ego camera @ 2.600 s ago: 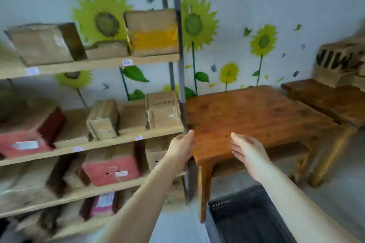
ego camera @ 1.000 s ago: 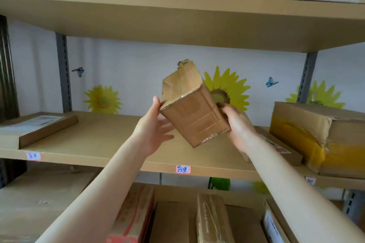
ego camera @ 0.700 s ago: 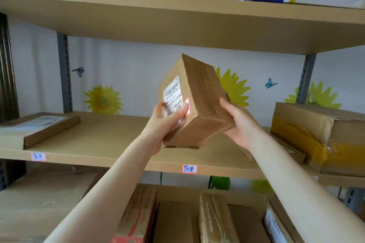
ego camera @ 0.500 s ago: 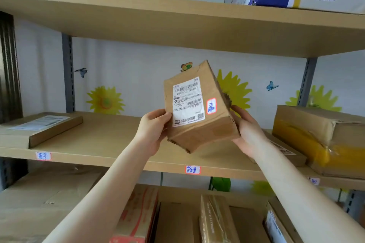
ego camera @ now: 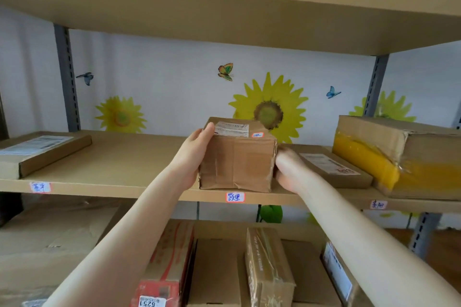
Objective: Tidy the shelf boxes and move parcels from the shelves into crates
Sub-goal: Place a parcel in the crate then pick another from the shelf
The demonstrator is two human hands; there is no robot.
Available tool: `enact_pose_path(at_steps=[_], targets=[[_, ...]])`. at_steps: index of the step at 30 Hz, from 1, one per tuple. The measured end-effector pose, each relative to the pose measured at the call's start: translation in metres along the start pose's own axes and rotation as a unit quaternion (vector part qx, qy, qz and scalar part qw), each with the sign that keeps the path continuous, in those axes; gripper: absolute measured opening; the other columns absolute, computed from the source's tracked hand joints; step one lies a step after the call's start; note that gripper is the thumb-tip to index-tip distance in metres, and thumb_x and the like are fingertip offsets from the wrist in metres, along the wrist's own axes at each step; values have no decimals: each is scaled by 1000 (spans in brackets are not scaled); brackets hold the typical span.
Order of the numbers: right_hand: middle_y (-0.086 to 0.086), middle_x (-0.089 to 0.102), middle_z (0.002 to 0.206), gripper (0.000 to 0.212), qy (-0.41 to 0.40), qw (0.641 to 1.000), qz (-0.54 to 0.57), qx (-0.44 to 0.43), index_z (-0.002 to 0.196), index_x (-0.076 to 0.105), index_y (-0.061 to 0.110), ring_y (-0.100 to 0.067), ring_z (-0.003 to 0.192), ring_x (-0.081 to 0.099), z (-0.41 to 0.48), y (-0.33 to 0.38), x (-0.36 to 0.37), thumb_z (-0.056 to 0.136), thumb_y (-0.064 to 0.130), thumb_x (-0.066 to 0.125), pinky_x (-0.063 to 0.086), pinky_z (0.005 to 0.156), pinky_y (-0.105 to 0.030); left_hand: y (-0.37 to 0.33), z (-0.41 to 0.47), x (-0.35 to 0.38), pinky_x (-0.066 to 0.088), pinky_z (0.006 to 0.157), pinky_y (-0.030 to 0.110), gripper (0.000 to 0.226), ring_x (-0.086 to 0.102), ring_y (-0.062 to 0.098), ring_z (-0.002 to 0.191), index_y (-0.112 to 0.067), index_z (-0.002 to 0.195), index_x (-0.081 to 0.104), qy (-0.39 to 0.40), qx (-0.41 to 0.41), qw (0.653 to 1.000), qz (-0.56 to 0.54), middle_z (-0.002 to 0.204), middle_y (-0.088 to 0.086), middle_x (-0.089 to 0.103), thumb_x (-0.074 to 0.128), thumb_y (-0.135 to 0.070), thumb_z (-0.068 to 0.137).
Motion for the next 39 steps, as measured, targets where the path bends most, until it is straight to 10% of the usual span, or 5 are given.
enact_pose_path(at_steps=[6,11,15,25,39], targets=[[-9,71,91,29,-27,998,47,40,84,68,16,-25,88,66,7,-8,4,95,18,42,54,81,-37,10,4,-5,36,107,38,61,51,17,121,-22,128,52,-76,-10,997,-16,129,-3,57,41,-64,85],[-18,65,110,24,-111,992,1,-53,87,63,12,-33,111,57,-5,-8,-27,94,23,44,42,102,-48,2,-42,1,39,90,15,21,54,7,111,-25,110,57,-248,296,922,13,111,-10,59,47,-29,91],[-10,66,98,22,-206,947,-155,-190,91,61,11,-26,101,60,-30,2,-88,96,23,43,47,93,-41,-5,-74,48,45,84,21,24,58,8,95,-26,100,56,-148,464,871,70,100,-15,57,47,-7,88],[-10,62,116,36,-87,804,-567,-156,118,59,6,-27,99,60,-40,-17,-168,97,22,34,50,78,-38,30,-34,185,27,89,29,38,41,35,124,11,109,51,49,170,891,417,125,27,49,38,-22,98],[0,51,134,38,-65,964,-201,-161,126,50,18,-15,127,44,-42,-36,-195,89,18,58,35,102,-27,50,-34,181,28,47,19,22,42,4,60,-12,79,43,-124,101,946,282,69,-7,45,63,-20,78]])
Point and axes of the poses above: each hand's wrist, its own z-axis towards the middle knuckle, its own x-axis out of the palm, y = z × x, the point moved 3 cm from there along z, towards the middle knuckle
